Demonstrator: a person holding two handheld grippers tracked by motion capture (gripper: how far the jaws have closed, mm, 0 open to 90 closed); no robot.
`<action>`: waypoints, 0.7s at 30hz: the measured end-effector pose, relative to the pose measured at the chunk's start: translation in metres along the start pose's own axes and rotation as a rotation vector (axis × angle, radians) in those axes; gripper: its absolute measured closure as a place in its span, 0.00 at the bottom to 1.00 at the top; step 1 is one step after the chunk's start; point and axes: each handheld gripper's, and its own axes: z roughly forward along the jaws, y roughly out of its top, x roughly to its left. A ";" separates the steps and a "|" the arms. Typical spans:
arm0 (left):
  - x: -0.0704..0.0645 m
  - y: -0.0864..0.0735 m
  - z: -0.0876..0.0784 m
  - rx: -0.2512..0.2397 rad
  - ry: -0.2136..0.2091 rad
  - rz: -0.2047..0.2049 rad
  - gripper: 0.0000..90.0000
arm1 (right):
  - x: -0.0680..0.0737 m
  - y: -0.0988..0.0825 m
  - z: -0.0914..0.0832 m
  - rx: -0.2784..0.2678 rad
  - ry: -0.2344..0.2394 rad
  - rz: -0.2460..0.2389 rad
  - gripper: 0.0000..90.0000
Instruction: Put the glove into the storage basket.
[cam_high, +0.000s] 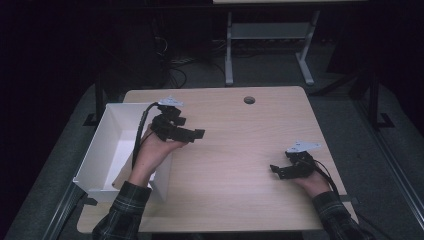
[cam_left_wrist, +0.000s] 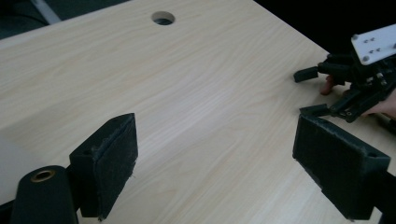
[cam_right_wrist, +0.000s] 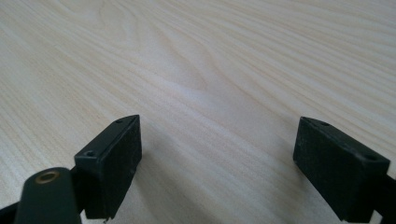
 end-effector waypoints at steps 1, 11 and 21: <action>-0.003 -0.001 0.004 -0.001 -0.004 0.002 0.15 | 0.000 0.000 0.000 0.000 0.000 0.000 0.17; -0.029 -0.014 0.044 0.017 -0.025 0.029 0.15 | 0.000 0.000 0.000 0.001 0.002 -0.003 0.17; -0.039 -0.036 0.073 0.021 -0.036 0.067 0.15 | 0.000 0.000 0.000 0.001 0.003 -0.004 0.16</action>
